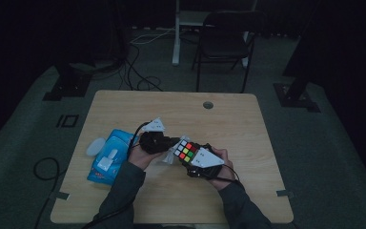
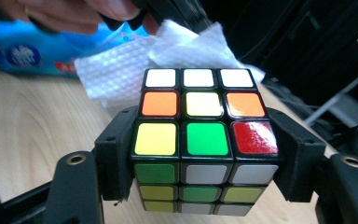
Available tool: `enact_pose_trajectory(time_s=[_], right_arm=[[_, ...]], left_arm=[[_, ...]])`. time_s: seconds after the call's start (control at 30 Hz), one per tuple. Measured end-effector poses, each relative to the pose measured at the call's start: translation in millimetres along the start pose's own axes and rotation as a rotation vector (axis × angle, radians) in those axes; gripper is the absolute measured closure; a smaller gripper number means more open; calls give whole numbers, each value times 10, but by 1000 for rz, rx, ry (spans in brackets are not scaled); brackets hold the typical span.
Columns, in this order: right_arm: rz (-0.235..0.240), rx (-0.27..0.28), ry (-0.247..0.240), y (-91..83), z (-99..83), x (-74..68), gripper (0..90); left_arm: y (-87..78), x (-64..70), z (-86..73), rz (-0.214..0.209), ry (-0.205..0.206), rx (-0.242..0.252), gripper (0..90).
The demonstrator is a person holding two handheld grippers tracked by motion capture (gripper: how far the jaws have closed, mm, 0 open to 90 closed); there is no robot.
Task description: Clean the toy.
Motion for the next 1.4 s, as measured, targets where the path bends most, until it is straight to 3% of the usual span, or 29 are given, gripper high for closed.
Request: enact_pose_trajectory(time_s=[0.03,0.2,0.4,0.43,0.6,0.7,1.03,1.4], right_arm=[[22,15,42,-12,0,23,341],[48,29,83,-29,8,41,341],[71,48,137,-40,12,55,340],[85,63,165,-47,19,67,340],[91,75,199,-60,19,98,340],[115,99,255,-78,24,132,340],[140,153,345,-127,59,222,341],[130,185,406,-151,74,302,341]], left_arm=[[-17,18,37,-7,-5,32,890],[-19,45,69,11,4,40,890],[-5,49,36,30,12,21,891],[-1,49,16,36,14,15,891],[23,48,-39,48,16,-1,891],[44,40,-82,39,2,-1,890],[89,30,-159,33,-16,-4,891],[89,24,-194,39,-27,-2,891]])
Point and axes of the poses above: each handheld gripper's, and its own axes: y roughly forward along the jaws, z roughly out of its top, x roughly to its right, the point moved 9 cm from there along y, roughly forward along the jaws, and after that the axes turned 5 degrees about -y, right-handed, at the moved point
